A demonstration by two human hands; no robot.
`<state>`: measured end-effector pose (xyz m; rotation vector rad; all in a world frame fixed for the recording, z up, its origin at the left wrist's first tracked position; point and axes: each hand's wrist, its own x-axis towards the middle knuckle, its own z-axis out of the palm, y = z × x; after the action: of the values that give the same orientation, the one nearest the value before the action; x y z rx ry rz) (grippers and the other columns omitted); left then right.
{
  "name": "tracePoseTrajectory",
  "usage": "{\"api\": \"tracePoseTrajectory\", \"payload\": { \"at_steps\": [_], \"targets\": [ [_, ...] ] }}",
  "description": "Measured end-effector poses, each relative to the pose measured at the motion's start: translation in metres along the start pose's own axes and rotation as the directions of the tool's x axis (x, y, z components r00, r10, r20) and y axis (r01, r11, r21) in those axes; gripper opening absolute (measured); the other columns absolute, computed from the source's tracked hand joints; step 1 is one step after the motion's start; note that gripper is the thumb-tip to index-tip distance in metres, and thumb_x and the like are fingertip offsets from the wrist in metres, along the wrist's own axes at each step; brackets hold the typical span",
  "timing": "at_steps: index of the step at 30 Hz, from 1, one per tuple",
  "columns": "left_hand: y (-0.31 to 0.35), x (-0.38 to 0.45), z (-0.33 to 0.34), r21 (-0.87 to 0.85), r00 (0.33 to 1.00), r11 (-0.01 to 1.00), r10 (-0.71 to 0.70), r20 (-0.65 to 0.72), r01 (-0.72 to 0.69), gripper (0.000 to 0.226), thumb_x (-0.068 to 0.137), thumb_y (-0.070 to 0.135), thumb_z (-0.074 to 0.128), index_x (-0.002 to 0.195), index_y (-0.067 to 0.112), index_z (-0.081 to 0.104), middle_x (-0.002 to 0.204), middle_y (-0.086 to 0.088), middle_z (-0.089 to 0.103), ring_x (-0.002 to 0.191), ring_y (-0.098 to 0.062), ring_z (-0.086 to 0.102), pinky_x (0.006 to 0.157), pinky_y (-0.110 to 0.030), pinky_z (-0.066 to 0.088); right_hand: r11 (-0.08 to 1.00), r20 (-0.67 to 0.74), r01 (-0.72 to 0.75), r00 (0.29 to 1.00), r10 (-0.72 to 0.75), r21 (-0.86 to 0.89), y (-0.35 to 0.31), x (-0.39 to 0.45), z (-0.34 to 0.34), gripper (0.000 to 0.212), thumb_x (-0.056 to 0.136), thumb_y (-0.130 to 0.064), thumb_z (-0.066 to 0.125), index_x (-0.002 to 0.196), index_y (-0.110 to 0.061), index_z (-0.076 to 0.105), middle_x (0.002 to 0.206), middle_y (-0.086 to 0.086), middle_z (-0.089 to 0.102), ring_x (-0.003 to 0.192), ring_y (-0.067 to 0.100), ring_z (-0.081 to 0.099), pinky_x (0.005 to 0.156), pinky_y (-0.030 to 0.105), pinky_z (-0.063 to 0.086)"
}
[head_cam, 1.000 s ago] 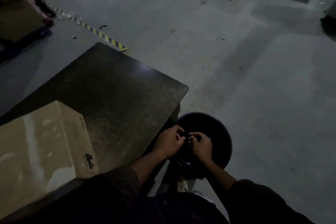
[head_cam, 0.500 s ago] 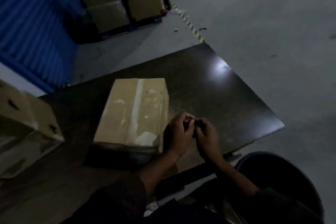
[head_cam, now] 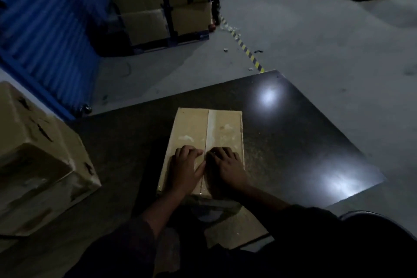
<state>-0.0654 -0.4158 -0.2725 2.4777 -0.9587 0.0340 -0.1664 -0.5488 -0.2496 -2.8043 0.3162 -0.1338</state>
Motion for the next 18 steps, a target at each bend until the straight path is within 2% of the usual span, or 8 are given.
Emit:
{"api": "tracePoseTrajectory", "payload": {
  "at_steps": [3, 5, 9, 12, 14, 18],
  "targets": [
    [0.001, 0.000, -0.001, -0.079, 1.000, 0.997, 0.006, -0.020, -0.007, 0.019, 0.081, 0.032, 0.065, 0.097, 0.020, 0.062, 0.104, -0.001, 0.057, 0.096, -0.024, 0.052, 0.078, -0.029, 0.031, 0.997, 0.034, -0.045, 0.998, 0.047, -0.068, -0.001, 0.022, 0.004, 0.056, 0.087, -0.036, 0.034, 0.132, -0.011, 0.055, 0.135, 0.009, 0.054, 0.124, 0.033, 0.048, 0.094, 0.044, 0.040],
    [0.000, 0.000, -0.002, -0.109, 1.000, 0.994, 0.013, -0.026, -0.016, 0.016, 0.080, 0.026, 0.068, 0.089, 0.020, 0.057, 0.099, 0.000, 0.055, 0.093, -0.024, 0.051, 0.075, -0.027, 0.027, 0.993, 0.046, -0.087, 0.995, 0.091, -0.083, -0.007, 0.029, 0.004, 0.053, 0.088, -0.035, 0.039, 0.133, -0.011, 0.054, 0.137, 0.008, 0.052, 0.124, 0.032, 0.046, 0.094, 0.043, 0.039],
    [-0.001, 0.000, -0.004, -0.127, 1.000, 0.992, 0.014, -0.019, -0.016, 0.017, 0.083, 0.028, 0.070, 0.091, 0.021, 0.057, 0.099, 0.000, 0.056, 0.092, -0.020, 0.048, 0.076, -0.025, 0.025, 0.996, -0.068, -0.094, 0.993, 0.093, -0.010, -0.022, 0.001, 0.013, 0.044, 0.084, -0.039, 0.045, 0.117, -0.014, 0.059, 0.123, 0.005, 0.056, 0.111, 0.027, 0.049, 0.086, 0.038, 0.042],
    [-0.002, 0.001, -0.003, -0.133, 0.999, 0.991, 0.024, -0.021, -0.027, 0.020, 0.081, 0.028, 0.072, 0.093, 0.020, 0.057, 0.101, 0.000, 0.056, 0.094, -0.021, 0.049, 0.079, -0.029, 0.030, 0.994, -0.080, -0.099, 0.992, 0.096, -0.036, -0.026, -0.014, 0.023, 0.037, 0.085, -0.033, 0.058, 0.117, -0.017, 0.057, 0.124, 0.002, 0.053, 0.112, 0.024, 0.049, 0.088, 0.035, 0.041],
    [-0.003, 0.002, -0.002, -0.128, 0.999, 0.991, 0.030, -0.011, -0.032, 0.019, 0.081, 0.026, 0.070, 0.094, 0.019, 0.058, 0.102, -0.002, 0.057, 0.094, -0.023, 0.050, 0.081, -0.032, 0.033, 0.990, -0.071, -0.126, 0.990, 0.121, -0.064, -0.025, 0.000, 0.025, 0.040, 0.085, -0.037, 0.054, 0.119, -0.017, 0.057, 0.124, 0.003, 0.053, 0.114, 0.024, 0.048, 0.090, 0.035, 0.041],
    [-0.004, 0.005, -0.004, -0.132, 0.998, 0.990, 0.052, 0.044, -0.046, 0.022, 0.079, 0.019, 0.064, 0.100, 0.016, 0.058, 0.108, -0.006, 0.057, 0.100, -0.028, 0.050, 0.084, -0.039, 0.041, 0.980, -0.022, -0.176, 0.984, 0.175, -0.096, -0.027, 0.041, 0.012, 0.059, 0.085, -0.045, 0.024, 0.123, -0.013, 0.056, 0.130, 0.008, 0.052, 0.120, 0.029, 0.046, 0.095, 0.040, 0.039]
  ]
}}
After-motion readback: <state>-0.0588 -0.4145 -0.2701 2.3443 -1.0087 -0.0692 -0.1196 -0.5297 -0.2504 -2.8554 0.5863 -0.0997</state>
